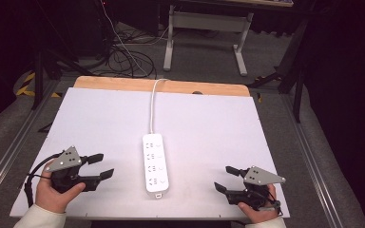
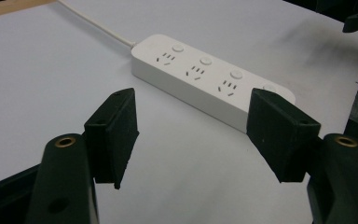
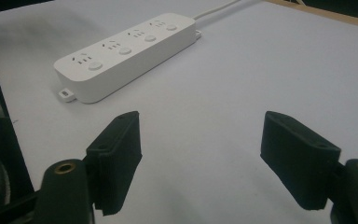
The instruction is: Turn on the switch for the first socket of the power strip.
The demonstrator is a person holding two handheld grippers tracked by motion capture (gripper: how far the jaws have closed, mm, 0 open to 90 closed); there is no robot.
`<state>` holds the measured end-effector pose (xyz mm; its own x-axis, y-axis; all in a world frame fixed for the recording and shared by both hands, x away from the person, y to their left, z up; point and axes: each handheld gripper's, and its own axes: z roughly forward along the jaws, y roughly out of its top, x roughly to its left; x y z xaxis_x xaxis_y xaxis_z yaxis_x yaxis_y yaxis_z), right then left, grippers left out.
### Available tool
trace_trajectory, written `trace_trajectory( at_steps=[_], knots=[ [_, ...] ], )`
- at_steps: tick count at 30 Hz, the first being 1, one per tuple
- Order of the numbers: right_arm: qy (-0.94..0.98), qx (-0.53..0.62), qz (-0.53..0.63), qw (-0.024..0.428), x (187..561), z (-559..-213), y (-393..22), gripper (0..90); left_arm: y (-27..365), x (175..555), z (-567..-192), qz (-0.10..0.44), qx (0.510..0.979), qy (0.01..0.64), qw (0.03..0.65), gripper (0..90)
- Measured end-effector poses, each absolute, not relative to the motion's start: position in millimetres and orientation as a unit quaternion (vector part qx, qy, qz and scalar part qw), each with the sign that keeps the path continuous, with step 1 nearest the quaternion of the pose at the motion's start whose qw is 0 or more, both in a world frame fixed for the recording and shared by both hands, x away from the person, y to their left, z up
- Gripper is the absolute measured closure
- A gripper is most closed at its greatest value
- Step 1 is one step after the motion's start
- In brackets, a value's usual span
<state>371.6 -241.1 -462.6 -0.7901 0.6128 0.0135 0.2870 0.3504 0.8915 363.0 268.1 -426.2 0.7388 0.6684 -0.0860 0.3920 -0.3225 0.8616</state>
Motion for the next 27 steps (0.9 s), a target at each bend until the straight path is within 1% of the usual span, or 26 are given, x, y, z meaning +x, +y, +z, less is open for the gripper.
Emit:
trace_trajectory(
  at_steps=[4, 8, 9, 13, 14, 27],
  knots=[
    [0.805, 0.279, 0.497, 0.164, 371.2, -462.4, -241.3, 29.3, 261.5, 370.5, -420.5, 0.137, 0.801, 0.326, 0.484, 34.5],
    [0.805, 0.280, 0.497, 0.164, 371.2, -462.7, -241.5, 29.3, 255.8, 378.0, -415.2, 0.145, 0.806, 0.322, 0.475, 34.5],
    [0.805, 0.280, 0.497, 0.164, 371.1, -462.7, -241.5, 29.3, 254.0, 379.1, -414.5, 0.136, 0.804, 0.325, 0.479, 34.4],
    [0.806, 0.279, 0.496, 0.164, 371.2, -463.0, -241.4, 29.3, 250.3, 385.3, -409.7, 0.140, 0.805, 0.325, 0.477, 34.3],
    [0.805, 0.279, 0.497, 0.164, 371.1, -463.0, -241.3, 29.3, 249.3, 386.1, -409.1, 0.133, 0.804, 0.326, 0.479, 34.3],
    [0.807, 0.278, 0.495, 0.163, 371.3, -463.5, -240.6, 29.3, 231.6, 400.7, -394.7, 0.141, 0.814, 0.310, 0.471, 34.1]
  ],
)
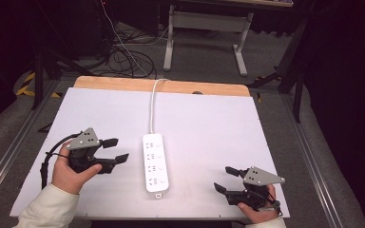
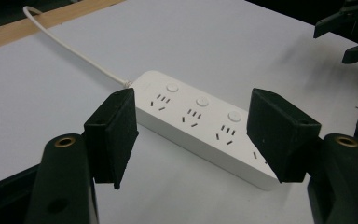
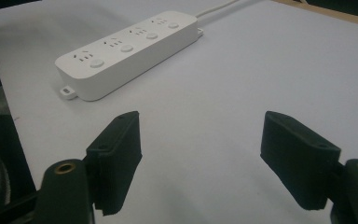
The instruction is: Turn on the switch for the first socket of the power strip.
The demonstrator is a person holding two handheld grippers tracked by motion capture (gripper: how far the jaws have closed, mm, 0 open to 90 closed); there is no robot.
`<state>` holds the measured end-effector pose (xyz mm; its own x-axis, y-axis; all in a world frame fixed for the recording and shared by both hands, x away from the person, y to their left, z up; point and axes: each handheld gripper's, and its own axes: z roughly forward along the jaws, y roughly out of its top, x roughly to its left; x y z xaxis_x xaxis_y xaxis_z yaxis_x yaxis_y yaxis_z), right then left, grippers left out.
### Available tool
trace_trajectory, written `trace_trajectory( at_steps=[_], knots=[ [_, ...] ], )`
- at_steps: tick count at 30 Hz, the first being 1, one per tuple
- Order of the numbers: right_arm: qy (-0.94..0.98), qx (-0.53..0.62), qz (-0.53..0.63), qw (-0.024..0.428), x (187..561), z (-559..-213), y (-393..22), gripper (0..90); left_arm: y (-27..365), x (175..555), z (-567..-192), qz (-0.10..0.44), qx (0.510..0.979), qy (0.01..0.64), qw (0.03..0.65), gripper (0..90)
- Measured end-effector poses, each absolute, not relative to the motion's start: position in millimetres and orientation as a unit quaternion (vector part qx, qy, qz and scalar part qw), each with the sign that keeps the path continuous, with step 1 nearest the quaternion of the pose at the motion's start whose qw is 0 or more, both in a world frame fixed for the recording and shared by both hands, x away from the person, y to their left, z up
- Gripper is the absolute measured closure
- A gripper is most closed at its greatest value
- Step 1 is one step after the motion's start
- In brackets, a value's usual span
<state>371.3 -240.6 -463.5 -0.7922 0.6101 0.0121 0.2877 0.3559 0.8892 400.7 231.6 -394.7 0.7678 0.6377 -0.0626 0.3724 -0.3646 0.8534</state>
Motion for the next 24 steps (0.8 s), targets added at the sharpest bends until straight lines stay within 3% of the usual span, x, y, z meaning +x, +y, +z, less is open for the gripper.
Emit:
trace_trajectory(
  at_steps=[24],
  knots=[
    [0.807, 0.274, 0.497, 0.163, 370.9, -462.9, -240.5, 29.3, 189.4, 428.2, -385.4, 0.139, 0.828, 0.284, 0.463, 36.5]
  ],
)
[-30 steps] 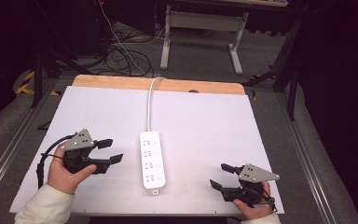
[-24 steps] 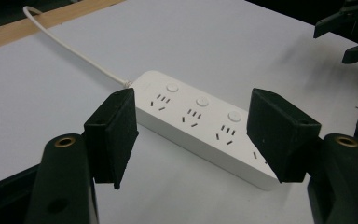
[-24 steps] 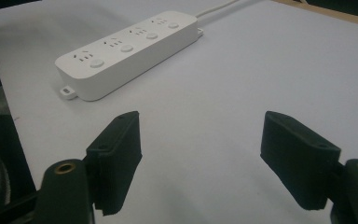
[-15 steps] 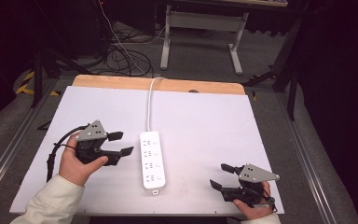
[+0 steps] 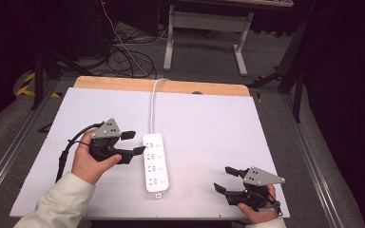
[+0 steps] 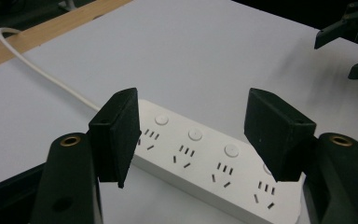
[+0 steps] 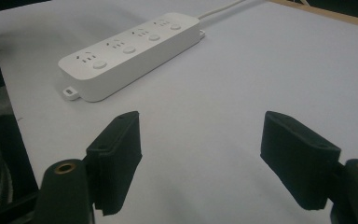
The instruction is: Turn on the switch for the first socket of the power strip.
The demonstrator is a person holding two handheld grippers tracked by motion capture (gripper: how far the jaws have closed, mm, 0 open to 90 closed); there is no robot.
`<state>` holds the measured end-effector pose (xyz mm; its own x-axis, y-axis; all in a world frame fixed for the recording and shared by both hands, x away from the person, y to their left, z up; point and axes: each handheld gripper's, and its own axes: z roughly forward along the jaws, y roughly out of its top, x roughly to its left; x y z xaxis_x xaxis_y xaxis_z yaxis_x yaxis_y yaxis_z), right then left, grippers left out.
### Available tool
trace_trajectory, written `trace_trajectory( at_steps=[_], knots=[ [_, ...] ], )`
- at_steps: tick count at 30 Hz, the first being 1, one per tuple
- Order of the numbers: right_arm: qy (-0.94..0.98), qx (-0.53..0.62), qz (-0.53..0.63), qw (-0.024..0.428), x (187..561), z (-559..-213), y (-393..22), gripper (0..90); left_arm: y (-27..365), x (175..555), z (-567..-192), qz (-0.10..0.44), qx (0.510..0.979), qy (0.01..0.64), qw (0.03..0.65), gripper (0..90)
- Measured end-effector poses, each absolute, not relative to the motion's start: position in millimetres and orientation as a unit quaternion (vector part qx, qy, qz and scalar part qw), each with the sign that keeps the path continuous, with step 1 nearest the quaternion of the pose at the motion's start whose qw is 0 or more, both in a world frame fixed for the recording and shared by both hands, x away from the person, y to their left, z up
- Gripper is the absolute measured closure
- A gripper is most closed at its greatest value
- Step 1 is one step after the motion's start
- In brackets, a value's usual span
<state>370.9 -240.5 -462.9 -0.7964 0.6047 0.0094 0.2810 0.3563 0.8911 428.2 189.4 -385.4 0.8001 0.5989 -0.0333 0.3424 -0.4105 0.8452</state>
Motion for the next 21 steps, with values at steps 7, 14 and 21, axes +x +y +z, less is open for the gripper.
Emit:
trace_trajectory(
  at_steps=[7, 14, 21],
  knots=[
    [0.807, 0.273, 0.498, 0.162, 370.9, -462.9, -241.0, 29.3, 175.7, 436.8, -387.5, 0.129, 0.830, 0.279, 0.465, 36.7],
    [0.806, 0.273, 0.500, 0.162, 370.5, -462.7, -241.2, 29.3, 163.5, 442.2, -395.0, 0.116, 0.835, 0.277, 0.462, 39.2],
    [0.806, 0.272, 0.500, 0.161, 370.5, -462.7, -240.9, 29.3, 156.3, 449.1, -403.5, 0.112, 0.840, 0.280, 0.452, 39.8]
  ],
)
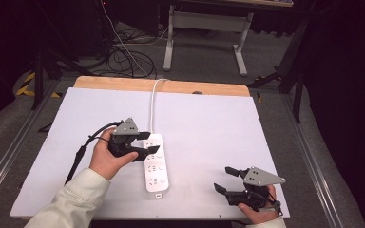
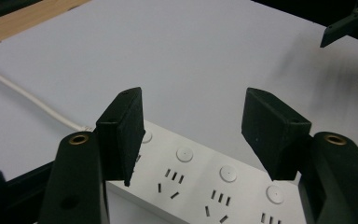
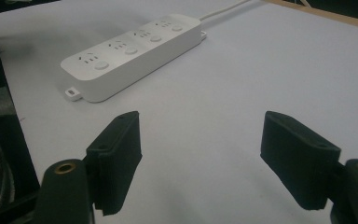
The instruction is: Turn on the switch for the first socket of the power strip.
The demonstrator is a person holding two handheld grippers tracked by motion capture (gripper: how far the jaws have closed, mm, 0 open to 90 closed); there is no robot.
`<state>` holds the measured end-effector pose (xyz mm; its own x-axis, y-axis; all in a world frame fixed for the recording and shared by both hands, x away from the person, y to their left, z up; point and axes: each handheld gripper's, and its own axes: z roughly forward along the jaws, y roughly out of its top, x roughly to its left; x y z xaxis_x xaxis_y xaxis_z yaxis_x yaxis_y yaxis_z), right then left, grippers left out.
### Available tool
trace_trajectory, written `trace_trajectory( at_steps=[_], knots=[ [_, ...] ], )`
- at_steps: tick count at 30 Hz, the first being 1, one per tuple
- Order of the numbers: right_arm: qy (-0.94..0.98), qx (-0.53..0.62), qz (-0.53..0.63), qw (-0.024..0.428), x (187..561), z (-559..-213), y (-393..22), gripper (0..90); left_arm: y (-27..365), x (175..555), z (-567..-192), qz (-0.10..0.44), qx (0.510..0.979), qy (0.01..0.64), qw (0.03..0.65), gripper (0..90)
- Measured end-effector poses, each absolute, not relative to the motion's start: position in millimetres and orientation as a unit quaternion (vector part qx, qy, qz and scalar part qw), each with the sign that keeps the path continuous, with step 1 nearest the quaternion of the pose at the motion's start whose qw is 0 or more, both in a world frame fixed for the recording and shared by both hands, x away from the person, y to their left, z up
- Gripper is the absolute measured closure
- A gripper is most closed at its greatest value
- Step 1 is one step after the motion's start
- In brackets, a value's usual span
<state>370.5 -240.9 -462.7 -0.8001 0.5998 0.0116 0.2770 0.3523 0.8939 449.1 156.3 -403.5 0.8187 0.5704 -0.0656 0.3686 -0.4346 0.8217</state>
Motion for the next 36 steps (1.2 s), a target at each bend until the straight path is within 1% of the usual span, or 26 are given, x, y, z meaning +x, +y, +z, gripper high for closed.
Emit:
trace_trajectory(
  at_steps=[6, 9, 12, 16, 18, 19, 25, 33, 36],
  knots=[
    [0.806, 0.272, 0.500, 0.162, 370.3, -462.6, -241.0, 29.3, 152.6, 454.3, -410.0, 0.116, 0.839, 0.276, 0.455, 42.7],
    [0.806, 0.271, 0.500, 0.161, 370.4, -462.7, -240.9, 29.3, 152.6, 457.8, -412.7, 0.113, 0.840, 0.277, 0.454, 50.6],
    [0.806, 0.271, 0.501, 0.161, 370.2, -462.6, -240.8, 29.3, 152.2, 462.6, -416.4, 0.106, 0.842, 0.277, 0.450, 60.6],
    [0.806, 0.271, 0.501, 0.161, 370.3, -462.6, -241.0, 29.3, 150.6, 468.2, -421.2, 0.109, 0.846, 0.278, 0.443, 76.8],
    [0.806, 0.271, 0.501, 0.160, 370.3, -462.7, -241.0, 29.3, 151.1, 470.6, -422.9, 0.111, 0.845, 0.282, 0.441, 86.9],
    [0.807, 0.271, 0.501, 0.160, 370.4, -462.7, -241.1, 29.3, 151.2, 471.7, -423.9, 0.109, 0.843, 0.286, 0.443, 89.9],
    [0.807, 0.270, 0.501, 0.159, 370.5, -462.9, -241.1, 29.3, 149.8, 478.0, -429.6, 0.107, 0.844, 0.292, 0.438, 90.0],
    [0.807, 0.269, 0.501, 0.159, 370.6, -463.1, -241.0, 29.3, 144.0, 487.7, -441.1, 0.083, 0.842, 0.315, 0.429, 90.0],
    [0.807, 0.269, 0.501, 0.159, 370.5, -463.0, -241.1, 29.3, 141.8, 491.5, -444.8, 0.085, 0.845, 0.318, 0.421, 90.0]
  ],
)
